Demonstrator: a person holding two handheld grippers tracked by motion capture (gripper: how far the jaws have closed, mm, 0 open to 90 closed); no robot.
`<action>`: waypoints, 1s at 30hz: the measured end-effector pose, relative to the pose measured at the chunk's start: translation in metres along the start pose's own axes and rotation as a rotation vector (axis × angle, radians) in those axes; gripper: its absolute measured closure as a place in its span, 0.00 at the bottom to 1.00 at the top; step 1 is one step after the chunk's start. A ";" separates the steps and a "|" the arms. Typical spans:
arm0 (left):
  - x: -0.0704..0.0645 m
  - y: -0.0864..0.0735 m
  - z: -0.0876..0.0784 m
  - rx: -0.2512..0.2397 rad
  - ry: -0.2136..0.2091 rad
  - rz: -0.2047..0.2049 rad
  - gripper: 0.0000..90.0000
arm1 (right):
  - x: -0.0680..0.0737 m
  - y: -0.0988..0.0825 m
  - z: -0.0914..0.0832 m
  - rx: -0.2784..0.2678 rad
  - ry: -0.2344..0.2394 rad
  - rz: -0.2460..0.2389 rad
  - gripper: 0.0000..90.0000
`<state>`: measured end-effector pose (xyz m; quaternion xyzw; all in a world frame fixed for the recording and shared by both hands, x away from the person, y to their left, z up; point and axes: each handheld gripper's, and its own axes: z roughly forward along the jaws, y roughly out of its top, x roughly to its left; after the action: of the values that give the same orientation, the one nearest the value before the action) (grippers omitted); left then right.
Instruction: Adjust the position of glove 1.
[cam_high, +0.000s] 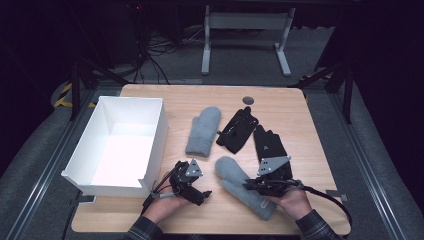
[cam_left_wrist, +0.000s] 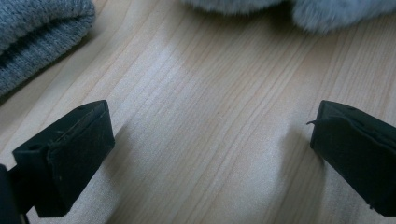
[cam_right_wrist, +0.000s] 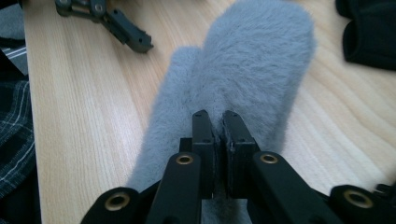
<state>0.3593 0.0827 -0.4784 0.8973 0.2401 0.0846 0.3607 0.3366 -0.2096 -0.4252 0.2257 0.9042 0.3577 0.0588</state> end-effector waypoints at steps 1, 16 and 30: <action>0.000 0.000 0.000 0.000 0.000 0.000 0.00 | 0.001 -0.001 0.003 0.007 0.004 -0.004 0.96; 0.000 0.000 0.000 0.000 0.001 0.000 0.00 | 0.004 -0.002 0.000 -0.026 -0.022 -0.011 0.70; 0.000 0.000 0.000 0.000 0.001 -0.001 0.00 | -0.019 -0.022 -0.038 -0.136 -0.219 0.080 0.41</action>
<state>0.3591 0.0827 -0.4784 0.8971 0.2407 0.0847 0.3608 0.3350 -0.2555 -0.4127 0.2946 0.8564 0.3935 0.1579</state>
